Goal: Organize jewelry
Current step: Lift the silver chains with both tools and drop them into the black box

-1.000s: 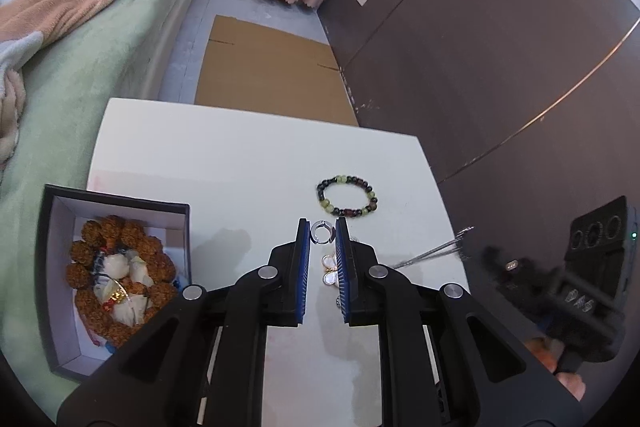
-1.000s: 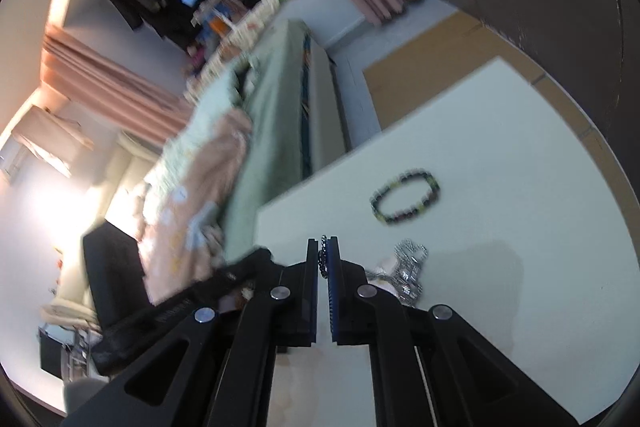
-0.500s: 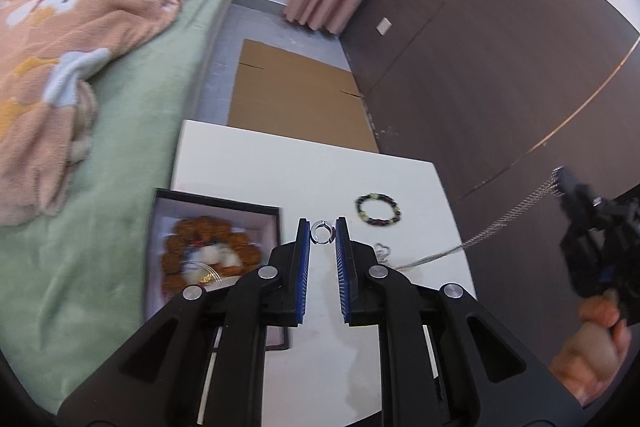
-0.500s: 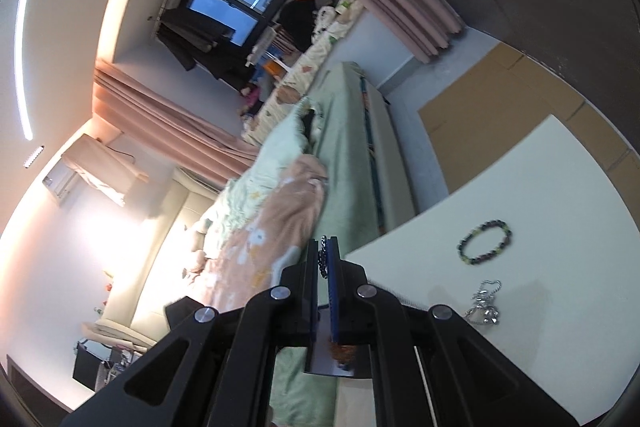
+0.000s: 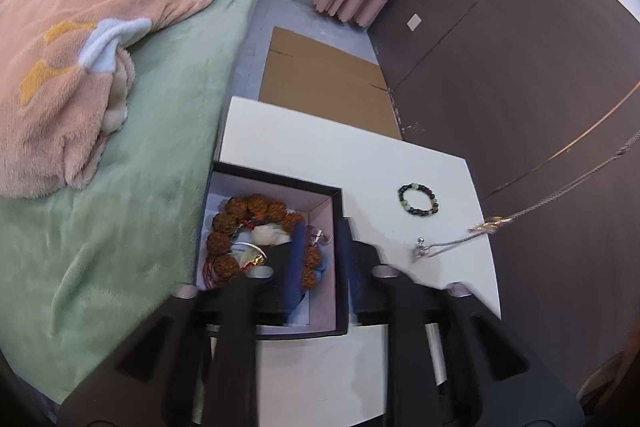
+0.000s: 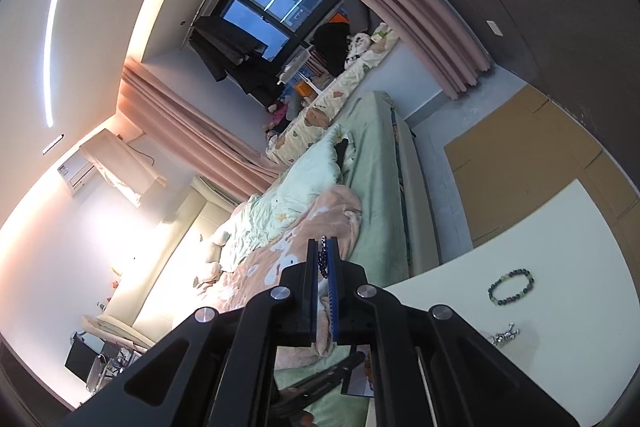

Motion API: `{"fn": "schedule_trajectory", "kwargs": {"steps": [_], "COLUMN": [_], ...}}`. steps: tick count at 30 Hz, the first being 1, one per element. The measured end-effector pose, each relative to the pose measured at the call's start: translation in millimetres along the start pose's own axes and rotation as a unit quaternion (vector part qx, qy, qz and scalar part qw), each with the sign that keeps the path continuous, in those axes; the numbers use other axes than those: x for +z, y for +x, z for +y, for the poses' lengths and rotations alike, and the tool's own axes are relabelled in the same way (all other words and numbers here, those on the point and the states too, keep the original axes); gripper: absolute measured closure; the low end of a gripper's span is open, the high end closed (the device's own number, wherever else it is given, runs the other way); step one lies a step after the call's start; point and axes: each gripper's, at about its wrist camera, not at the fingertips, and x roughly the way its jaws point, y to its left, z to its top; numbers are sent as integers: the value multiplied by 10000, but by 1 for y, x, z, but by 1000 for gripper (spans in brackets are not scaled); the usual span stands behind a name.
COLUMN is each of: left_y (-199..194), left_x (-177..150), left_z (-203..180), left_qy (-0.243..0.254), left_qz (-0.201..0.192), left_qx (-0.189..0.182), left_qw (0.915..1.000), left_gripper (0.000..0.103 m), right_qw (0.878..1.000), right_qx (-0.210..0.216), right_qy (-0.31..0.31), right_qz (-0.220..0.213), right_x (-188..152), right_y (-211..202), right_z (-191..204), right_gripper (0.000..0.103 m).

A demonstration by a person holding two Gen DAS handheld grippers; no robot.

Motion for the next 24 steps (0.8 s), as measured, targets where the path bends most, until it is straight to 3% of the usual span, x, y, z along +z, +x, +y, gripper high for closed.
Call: {"fn": "schedule_trajectory", "kwargs": {"steps": [1,3,15,24], "left_y": [0,-7,-43,-71], "left_x": [0,-1,6,9], "left_z": [2,7,25,39], "left_qy": [-46,-149,-397,-555], "left_qz": [-26,-221,-457,-705], "left_qx": [23,73,-76,-157], "left_qw": [10000,9996,9981,9958], "left_gripper": [32,24,17,13], "right_qw": [10000,9999,9970,9916], "right_qx": [7,35,442,764], "right_qy": [-30,-109,-638,-980], "right_qz": [-6,-16,-64,347], "right_x": [1,4,22,0], "right_y": [0,0,1,33], "right_z": [4,15,97,145], "right_gripper": [99,99,99,98]}}
